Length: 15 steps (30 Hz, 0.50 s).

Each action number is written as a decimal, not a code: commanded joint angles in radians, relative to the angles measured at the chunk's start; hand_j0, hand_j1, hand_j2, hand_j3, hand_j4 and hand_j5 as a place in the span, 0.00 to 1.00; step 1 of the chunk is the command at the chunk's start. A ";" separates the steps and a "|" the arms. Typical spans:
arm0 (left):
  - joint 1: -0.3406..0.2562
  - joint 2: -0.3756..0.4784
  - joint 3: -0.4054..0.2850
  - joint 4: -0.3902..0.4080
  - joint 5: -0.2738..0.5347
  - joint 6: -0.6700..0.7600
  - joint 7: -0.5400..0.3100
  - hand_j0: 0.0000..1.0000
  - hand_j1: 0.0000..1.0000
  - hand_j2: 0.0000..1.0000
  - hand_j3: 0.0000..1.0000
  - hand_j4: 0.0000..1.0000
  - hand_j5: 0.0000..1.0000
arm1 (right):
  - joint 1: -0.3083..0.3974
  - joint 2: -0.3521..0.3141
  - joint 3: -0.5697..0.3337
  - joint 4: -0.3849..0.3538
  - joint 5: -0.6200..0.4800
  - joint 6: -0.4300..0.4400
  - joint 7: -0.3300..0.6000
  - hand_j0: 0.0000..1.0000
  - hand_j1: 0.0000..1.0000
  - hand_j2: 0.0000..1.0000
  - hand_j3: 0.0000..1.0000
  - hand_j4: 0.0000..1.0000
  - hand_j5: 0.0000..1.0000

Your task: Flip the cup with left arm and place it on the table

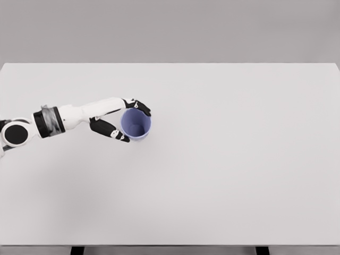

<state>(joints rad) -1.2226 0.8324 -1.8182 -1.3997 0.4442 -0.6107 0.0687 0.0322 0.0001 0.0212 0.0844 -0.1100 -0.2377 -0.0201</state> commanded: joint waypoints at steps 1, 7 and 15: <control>0.000 -0.006 -0.027 -0.001 0.004 0.000 0.000 0.75 0.75 0.75 0.75 0.75 0.75 | 0.000 0.000 -0.001 0.000 0.000 0.000 0.000 1.00 1.00 1.00 1.00 1.00 1.00; -0.017 -0.013 -0.056 -0.001 0.004 0.000 0.000 0.76 0.76 0.76 0.76 0.76 0.76 | 0.000 0.000 0.000 0.000 0.000 0.000 0.000 1.00 1.00 1.00 1.00 1.00 1.00; -0.031 -0.013 -0.062 -0.001 0.002 0.000 0.000 0.86 0.86 0.86 0.86 0.86 0.86 | 0.000 0.000 0.000 0.000 0.000 0.000 0.000 1.00 1.00 1.00 1.00 1.00 1.00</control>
<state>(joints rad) -1.2579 0.8200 -1.8804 -1.4004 0.4447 -0.6109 0.0692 0.0322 0.0001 0.0211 0.0844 -0.1100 -0.2377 -0.0201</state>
